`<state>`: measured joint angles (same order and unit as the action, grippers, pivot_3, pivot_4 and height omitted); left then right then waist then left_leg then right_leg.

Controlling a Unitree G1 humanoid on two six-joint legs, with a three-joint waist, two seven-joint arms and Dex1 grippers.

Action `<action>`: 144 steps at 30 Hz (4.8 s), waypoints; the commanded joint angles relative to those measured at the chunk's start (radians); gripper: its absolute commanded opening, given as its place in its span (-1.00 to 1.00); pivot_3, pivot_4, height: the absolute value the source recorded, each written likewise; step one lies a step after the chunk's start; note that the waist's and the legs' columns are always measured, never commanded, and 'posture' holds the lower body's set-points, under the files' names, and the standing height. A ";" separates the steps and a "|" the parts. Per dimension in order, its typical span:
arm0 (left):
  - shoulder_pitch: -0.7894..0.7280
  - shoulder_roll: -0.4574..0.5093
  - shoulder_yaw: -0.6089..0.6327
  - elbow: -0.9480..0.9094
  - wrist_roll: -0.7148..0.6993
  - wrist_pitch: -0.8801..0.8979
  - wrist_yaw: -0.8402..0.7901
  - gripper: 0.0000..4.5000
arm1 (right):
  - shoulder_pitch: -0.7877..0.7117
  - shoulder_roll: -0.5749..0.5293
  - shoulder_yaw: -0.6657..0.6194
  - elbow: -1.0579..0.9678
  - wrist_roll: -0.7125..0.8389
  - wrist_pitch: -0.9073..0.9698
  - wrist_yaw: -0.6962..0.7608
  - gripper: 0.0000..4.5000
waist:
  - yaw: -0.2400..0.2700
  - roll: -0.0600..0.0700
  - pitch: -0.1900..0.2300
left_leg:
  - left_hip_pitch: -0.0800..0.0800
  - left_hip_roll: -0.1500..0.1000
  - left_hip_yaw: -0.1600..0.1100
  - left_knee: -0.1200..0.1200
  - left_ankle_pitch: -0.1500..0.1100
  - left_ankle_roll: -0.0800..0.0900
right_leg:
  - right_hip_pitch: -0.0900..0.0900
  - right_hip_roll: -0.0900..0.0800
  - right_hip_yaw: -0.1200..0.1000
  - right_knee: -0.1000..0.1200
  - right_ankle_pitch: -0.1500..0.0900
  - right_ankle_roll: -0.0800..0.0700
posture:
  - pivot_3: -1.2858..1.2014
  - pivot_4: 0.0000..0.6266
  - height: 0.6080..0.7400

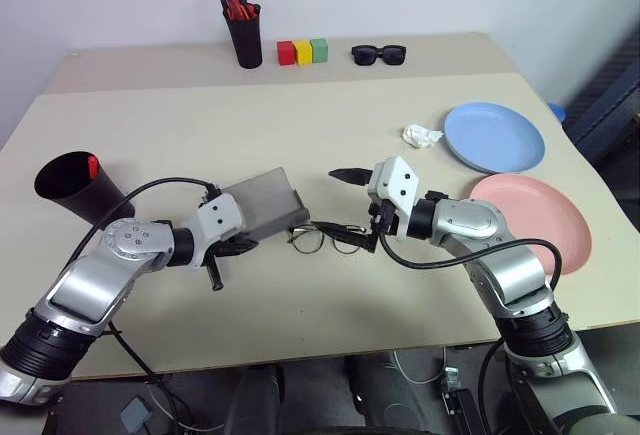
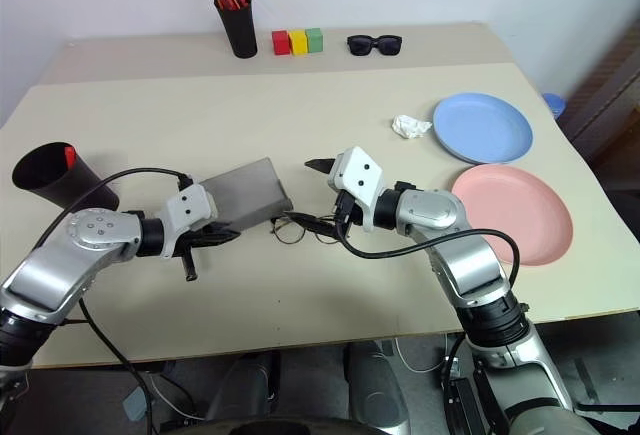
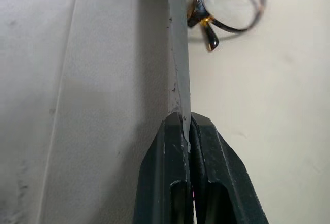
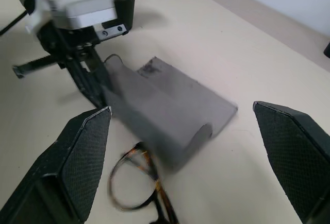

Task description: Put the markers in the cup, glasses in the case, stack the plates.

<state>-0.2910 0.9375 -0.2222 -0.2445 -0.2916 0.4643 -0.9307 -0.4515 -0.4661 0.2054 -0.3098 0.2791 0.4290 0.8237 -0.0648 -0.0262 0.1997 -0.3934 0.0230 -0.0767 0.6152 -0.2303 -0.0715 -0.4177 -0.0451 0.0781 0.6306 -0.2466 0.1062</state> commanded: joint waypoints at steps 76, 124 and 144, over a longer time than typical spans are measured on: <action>0.652 -0.279 0.726 -0.192 -0.230 -0.159 0.138 0.55 | -0.439 0.292 0.319 0.496 -0.467 -0.223 -0.024 -0.96 | -0.003 -0.001 -0.001 | 0.000 0.002 0.002 0.000 0.000 0.000 | -0.002 0.000 0.000 0.001 0.001 -0.001 | 0.03 -0.52 1.00; -0.201 -0.184 0.248 0.144 -0.223 0.537 0.181 -0.99 | 0.021 -0.177 -0.077 -0.115 -0.180 0.022 0.062 0.54 | 0.001 -0.002 -0.001 | 0.001 0.001 -0.003 0.000 0.000 0.000 | 0.001 0.001 -0.003 0.002 0.003 0.004 | 0.03 -0.52 1.00; 0.070 -0.303 0.325 -0.117 -0.183 0.069 0.134 -0.99 | -0.226 -0.272 -0.083 0.538 -0.439 -0.063 -0.227 0.54 | 0.025 -0.001 -0.001 | 0.000 0.000 0.001 0.003 0.000 -0.001 | 0.002 -0.001 -0.001 -0.001 0.001 -0.001 | 0.03 -0.52 1.00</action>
<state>-0.2289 0.6350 0.0686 -0.3495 -0.4830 0.5958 -0.8006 -0.6437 -0.7207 0.1338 0.1455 -0.1094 0.3981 0.6503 -0.0400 -0.0276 0.1989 -0.3936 0.0232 -0.0753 0.6176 -0.2299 -0.0721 -0.4163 -0.0465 0.0773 0.6298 -0.2454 0.1053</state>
